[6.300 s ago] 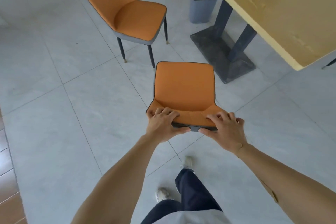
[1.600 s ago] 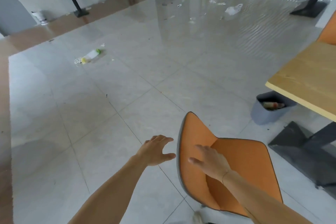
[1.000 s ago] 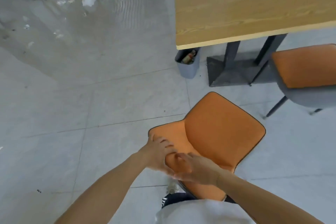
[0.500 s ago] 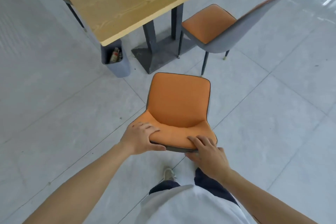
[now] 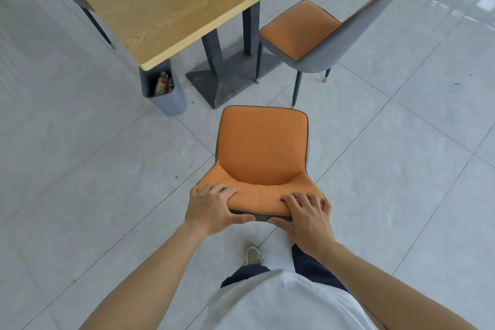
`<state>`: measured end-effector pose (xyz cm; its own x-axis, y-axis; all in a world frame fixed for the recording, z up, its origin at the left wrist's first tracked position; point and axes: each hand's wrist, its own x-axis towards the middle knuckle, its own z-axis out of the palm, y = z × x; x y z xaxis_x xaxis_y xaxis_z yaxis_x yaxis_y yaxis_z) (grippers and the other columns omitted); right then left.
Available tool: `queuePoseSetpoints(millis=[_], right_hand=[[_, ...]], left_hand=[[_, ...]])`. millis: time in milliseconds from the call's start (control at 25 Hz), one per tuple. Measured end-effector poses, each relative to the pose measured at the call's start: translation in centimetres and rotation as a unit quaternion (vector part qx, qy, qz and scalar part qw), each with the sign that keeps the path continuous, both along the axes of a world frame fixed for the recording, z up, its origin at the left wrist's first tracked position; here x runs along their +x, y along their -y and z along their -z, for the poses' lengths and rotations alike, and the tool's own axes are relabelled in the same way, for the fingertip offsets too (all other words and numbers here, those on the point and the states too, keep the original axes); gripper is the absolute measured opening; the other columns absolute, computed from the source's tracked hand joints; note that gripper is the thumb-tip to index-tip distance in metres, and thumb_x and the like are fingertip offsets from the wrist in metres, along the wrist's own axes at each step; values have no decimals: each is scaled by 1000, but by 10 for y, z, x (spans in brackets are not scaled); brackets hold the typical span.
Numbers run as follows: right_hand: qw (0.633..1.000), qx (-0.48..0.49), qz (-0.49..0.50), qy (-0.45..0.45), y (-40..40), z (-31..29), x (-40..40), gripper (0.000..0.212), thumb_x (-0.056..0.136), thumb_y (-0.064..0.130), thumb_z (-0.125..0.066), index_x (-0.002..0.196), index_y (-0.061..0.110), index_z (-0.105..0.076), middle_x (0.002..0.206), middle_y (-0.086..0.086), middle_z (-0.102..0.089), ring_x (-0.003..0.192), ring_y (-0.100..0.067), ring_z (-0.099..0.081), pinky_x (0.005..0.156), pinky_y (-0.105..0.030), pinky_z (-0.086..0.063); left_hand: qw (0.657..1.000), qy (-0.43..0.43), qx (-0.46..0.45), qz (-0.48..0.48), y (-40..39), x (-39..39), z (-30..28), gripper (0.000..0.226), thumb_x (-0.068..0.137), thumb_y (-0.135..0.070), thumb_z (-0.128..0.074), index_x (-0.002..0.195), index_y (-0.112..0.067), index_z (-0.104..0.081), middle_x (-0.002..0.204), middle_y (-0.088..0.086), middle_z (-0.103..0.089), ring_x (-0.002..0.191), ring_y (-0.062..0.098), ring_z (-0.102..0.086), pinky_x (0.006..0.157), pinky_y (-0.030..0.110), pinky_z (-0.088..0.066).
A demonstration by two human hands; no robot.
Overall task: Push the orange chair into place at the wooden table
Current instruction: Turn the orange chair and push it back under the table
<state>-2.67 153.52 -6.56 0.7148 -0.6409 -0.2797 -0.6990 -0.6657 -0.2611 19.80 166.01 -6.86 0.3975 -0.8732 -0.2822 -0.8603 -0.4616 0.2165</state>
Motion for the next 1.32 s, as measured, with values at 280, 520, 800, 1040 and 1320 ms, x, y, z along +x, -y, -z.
queuePoseSetpoints(millis=[280,520,800,1040,1320], right_hand=[[999,6,-48,-18,56,-6,4,81,79,86,-10,127,35,-50,125,11,-54,116,-23,-45,100,-48,-29],[994,14,-106,-8,145,-4,23,79,77,88,-11,125,37,-48,126,15,-52,119,-21,-43,102,-48,-28],[981,21,-194,16,261,0,44,73,79,88,-17,122,38,-48,126,16,-53,121,-19,-42,101,-50,-29],[964,22,-265,2,347,0,65,74,78,87,-17,122,37,-48,123,15,-54,120,-19,-43,102,-50,-28],[946,37,-323,-5,422,-2,110,79,74,89,-17,125,37,-48,125,14,-53,121,-19,-41,103,-47,-27]], left_hand=[[999,16,-13,-34,36,-8,4,98,55,-105,-25,118,-39,-63,118,-11,-65,109,17,-57,94,49,-39],[995,25,-40,-91,95,-9,9,94,58,-104,-26,109,-36,-66,108,-11,-68,100,17,-61,86,46,-43],[984,10,-9,-179,180,-18,8,96,56,-105,-24,116,-39,-61,118,-10,-65,106,18,-58,89,48,-43],[968,-5,5,-252,244,-27,2,99,55,-105,-23,120,-40,-58,124,-10,-63,111,18,-57,95,50,-40],[952,-22,23,-304,305,-13,-1,101,54,-106,-18,122,-41,-55,126,-9,-61,115,19,-54,97,54,-39]])
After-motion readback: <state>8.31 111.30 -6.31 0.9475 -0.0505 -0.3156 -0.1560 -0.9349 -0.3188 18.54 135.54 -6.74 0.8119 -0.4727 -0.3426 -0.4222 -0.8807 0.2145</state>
